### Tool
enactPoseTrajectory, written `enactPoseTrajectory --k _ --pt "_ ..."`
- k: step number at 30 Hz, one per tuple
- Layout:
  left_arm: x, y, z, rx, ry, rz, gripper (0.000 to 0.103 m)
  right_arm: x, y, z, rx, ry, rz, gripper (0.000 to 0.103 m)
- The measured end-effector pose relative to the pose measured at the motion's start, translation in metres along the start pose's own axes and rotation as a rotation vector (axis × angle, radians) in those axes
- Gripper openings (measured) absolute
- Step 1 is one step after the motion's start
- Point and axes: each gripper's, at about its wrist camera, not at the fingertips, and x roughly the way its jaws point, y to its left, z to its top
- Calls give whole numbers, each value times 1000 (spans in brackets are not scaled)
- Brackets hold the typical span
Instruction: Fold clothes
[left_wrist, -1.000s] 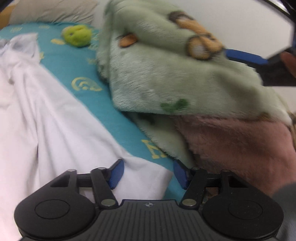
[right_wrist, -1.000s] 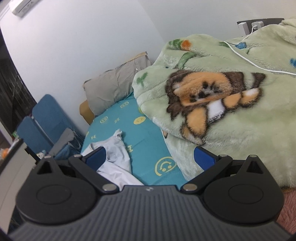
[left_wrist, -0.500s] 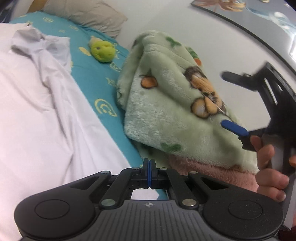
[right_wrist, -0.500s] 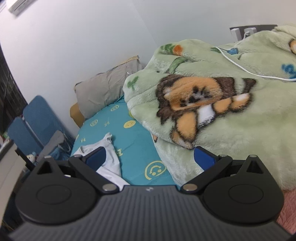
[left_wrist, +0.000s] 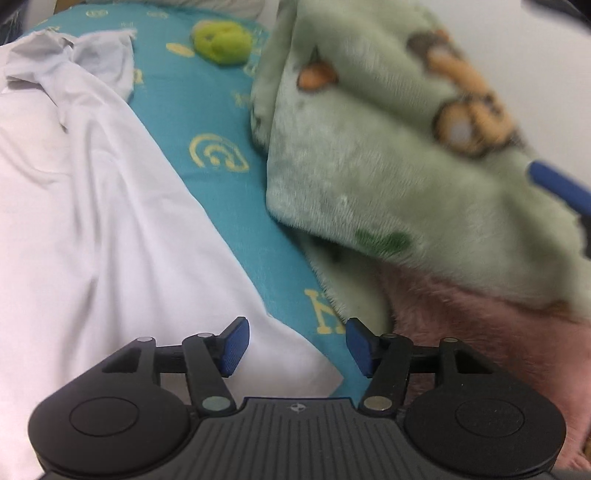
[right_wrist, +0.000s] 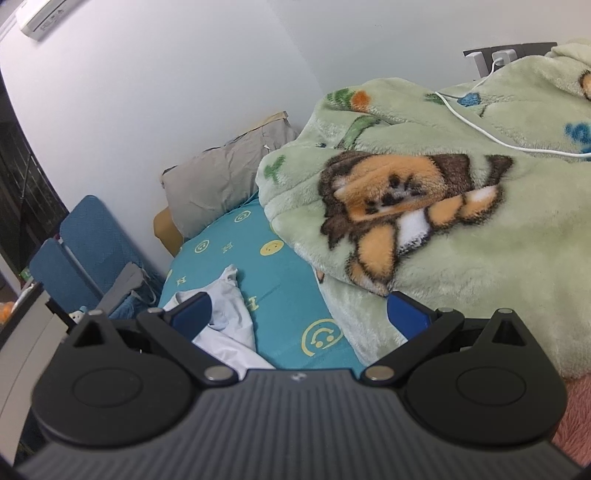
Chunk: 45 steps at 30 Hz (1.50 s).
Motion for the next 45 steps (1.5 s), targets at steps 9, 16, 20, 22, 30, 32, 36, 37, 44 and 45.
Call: enactPoseTrajectory --k 9,16,20,22,30,32,36,37,44,45 --pt "17 3 6 -62 37 112 0 13 -5 -3 -5 31 -21 103" --pt "-48 36 11 -145 -12 -31 0 10 -10 -2 14 28 -21 103" --pt "-118 75 5 -211 -53 -126 0 9 -5 -2 3 30 -16 103" --pt "-155 103 -1 -267 -74 -149 0 10 -3 -3 -1 37 -18 103" --pt "-200 191 -36 -303 10 160 0 12 7 -6 -39 60 -28 103" --pt "-188 201 -42 -280 62 254 1 13 12 -8 -58 70 -31 103" --pt "-192 187 -40 -222 27 285 10 12 20 -12 -98 83 -40 103" --pt "-195 180 -39 -195 11 298 20 12 22 -13 -108 86 -40 103" --pt "-202 118 -46 16 -58 238 45 13 32 -18 -143 99 -32 103" --pt "-198 107 -49 48 -59 215 46 13 33 -19 -145 100 -32 103"
